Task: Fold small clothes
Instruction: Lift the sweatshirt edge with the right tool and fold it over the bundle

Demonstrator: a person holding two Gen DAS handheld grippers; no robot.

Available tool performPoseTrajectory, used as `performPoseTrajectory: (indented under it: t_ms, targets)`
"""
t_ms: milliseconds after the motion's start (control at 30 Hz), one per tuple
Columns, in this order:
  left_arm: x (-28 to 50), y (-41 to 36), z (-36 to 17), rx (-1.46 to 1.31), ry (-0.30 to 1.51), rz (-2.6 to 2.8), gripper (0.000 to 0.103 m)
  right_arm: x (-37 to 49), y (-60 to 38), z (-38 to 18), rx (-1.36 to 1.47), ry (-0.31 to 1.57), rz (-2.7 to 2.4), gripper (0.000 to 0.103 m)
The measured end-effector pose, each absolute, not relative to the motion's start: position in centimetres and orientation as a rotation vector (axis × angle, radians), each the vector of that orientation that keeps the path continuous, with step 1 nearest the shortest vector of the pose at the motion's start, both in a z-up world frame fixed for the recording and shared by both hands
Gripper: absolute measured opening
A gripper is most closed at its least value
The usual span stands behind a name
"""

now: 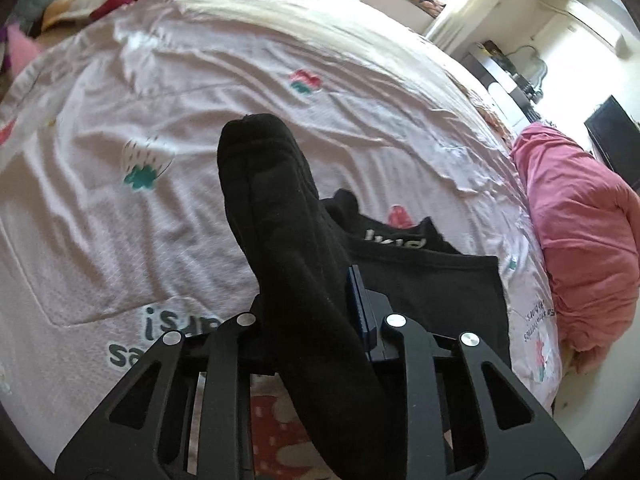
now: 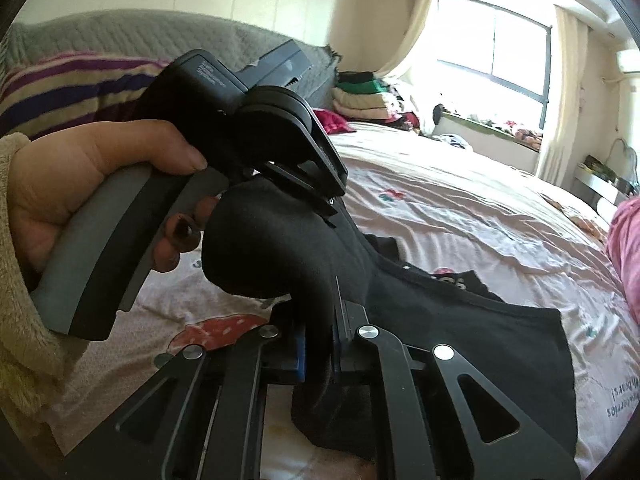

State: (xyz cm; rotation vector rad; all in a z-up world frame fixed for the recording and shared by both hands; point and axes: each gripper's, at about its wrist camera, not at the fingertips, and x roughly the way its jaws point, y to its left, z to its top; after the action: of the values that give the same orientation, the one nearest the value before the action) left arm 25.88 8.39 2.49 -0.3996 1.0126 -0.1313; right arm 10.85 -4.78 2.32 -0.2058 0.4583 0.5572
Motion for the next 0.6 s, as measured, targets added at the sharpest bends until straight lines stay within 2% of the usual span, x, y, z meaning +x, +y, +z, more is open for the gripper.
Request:
performPoseTrajectory:
  t_ms: [600]
  targets:
    - [25.6,-1.2,7.7,-0.248,0.948,-0.216,0.018,8.7,-12.6,5.0,-0.066,0.422,0.453,0.006]
